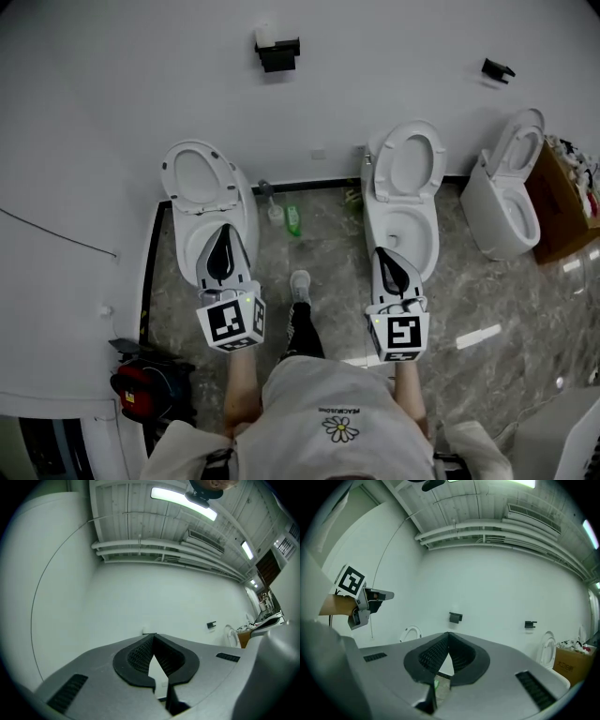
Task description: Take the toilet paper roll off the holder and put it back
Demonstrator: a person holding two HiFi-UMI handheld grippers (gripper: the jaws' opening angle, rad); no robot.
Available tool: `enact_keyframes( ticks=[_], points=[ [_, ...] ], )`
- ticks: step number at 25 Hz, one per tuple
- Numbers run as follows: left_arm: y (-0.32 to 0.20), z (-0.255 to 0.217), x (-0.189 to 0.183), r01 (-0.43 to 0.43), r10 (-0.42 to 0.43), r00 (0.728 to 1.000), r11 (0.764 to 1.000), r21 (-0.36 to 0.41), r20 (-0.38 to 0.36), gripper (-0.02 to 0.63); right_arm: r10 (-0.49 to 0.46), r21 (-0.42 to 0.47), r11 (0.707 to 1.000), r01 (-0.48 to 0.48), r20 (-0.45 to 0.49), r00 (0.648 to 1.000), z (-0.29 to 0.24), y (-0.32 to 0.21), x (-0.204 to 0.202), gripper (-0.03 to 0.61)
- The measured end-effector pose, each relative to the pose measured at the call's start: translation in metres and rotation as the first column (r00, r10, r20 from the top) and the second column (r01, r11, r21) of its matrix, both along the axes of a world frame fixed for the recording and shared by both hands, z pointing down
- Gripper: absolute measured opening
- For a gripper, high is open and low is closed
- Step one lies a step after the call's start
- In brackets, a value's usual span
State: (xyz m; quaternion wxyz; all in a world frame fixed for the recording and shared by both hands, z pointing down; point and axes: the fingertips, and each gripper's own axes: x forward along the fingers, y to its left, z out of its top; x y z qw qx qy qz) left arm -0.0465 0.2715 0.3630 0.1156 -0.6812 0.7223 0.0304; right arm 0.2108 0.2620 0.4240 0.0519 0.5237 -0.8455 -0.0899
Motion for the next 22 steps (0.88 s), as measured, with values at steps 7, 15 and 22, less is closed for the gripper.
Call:
enact_keyframes(
  ticks=[7,15,22],
  points=[
    [-0.098,-0.022,-0.031,-0.051,0.055,0.996,0.996,0.068,-0.066,0.017,0.046,0.009,0.999,-0.046,0.005,0.999,-0.007,-0.094,-0.025,0.010],
    [-0.222,-0.043,-0.034,-0.143,0.146,0.988,0.987,0.067,-0.040,0.017,0.003,0.011,1.000,-0.004,0.062,0.998,-0.050,-0.217,-0.068,0.010],
    [-0.315,-0.070,-0.064,-0.151,0.158,0.987,0.978,0.142,-0.037,0.017,-0.126,0.061,0.991,0.122,0.065,0.990,-0.079,-0.322,-0.164,0.011]
  ],
)
